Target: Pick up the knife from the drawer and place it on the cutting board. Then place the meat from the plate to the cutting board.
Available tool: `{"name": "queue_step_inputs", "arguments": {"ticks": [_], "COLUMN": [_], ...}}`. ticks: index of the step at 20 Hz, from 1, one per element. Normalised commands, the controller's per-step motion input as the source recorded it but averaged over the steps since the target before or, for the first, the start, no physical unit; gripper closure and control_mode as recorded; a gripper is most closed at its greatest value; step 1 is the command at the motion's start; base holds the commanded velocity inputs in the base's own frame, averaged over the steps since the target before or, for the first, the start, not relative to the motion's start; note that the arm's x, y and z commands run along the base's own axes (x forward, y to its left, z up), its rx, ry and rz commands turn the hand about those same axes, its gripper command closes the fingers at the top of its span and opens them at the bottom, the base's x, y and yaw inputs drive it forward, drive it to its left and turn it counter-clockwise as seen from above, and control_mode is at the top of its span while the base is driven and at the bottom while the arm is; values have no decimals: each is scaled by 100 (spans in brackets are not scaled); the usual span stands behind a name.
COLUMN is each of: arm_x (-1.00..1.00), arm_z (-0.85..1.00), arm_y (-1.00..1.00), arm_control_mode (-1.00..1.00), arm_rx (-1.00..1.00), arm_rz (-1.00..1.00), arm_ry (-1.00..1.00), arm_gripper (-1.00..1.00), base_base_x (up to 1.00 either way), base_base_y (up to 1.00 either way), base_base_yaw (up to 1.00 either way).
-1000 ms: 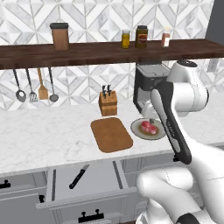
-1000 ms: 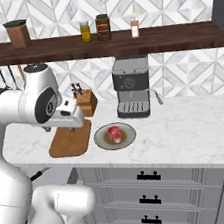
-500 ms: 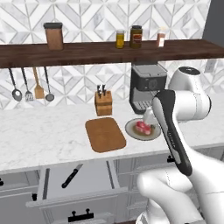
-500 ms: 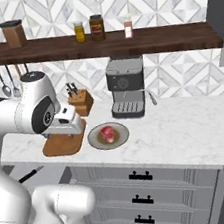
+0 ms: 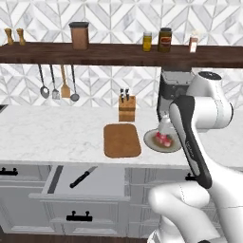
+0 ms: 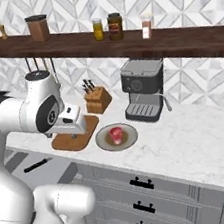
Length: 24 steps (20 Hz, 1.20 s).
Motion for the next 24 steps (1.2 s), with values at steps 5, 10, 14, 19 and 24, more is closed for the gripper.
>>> {"name": "queue_step_inputs", "arguments": {"ticks": [5,10,14,19,24], "arm_x": [0,0,0,0,0], "arm_z": [0,0,0,0,0], "arm_y": [0,0,0,0,0], "arm_control_mode": [100,100,100,100,100], "arm_rx": [0,0,0,0,0], "arm_rz": [0,0,0,0,0], "arm_ry": [0,0,0,0,0], "arm_gripper": [-100,-100,-100,-100,-100], "base_base_x": [27,50,55,56,21], "base_base_y": [-11,0,0,3,0], "base_base_yaw": [29,21,20,20,40]}}
